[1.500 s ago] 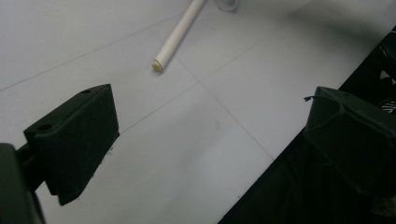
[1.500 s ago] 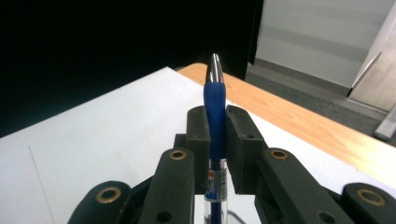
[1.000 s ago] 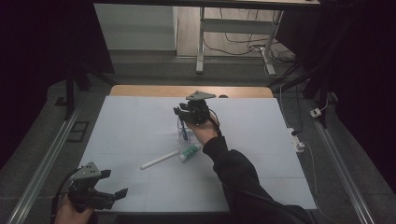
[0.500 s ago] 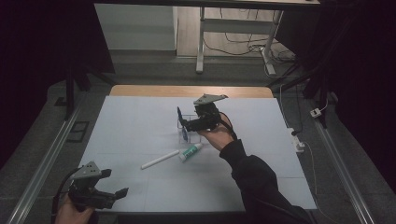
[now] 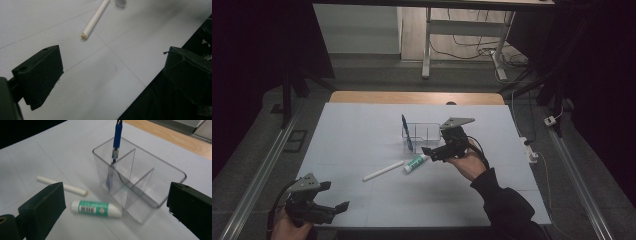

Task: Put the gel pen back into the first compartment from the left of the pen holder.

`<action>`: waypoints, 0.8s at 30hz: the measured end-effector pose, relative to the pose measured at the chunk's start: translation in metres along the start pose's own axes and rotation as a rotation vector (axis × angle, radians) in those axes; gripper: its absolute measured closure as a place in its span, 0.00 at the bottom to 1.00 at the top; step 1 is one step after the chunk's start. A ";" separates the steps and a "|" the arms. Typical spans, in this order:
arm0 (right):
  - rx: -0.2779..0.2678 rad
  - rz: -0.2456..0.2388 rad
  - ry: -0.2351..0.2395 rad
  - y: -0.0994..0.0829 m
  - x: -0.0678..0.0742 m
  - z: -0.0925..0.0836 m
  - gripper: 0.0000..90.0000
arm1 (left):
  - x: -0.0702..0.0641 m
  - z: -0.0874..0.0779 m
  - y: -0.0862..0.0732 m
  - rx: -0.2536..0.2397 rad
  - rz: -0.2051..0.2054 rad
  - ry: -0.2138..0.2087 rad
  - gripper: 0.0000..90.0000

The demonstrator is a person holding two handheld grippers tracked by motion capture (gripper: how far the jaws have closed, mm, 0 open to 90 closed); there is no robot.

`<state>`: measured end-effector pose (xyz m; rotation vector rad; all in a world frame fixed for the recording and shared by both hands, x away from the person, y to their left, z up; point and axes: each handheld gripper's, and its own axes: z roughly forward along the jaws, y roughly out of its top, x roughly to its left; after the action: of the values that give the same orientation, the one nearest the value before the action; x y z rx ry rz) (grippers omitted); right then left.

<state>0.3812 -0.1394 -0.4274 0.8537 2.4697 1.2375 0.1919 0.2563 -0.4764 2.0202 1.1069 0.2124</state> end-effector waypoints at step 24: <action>0.006 0.133 -0.141 -0.105 -0.009 -0.111 0.00 | 0.000 -0.001 0.000 -0.006 0.000 -0.003 0.01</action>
<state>0.2959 -0.2657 -0.4434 1.0837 2.3397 1.1683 0.1909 0.2567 -0.4759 2.0145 1.1036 0.2125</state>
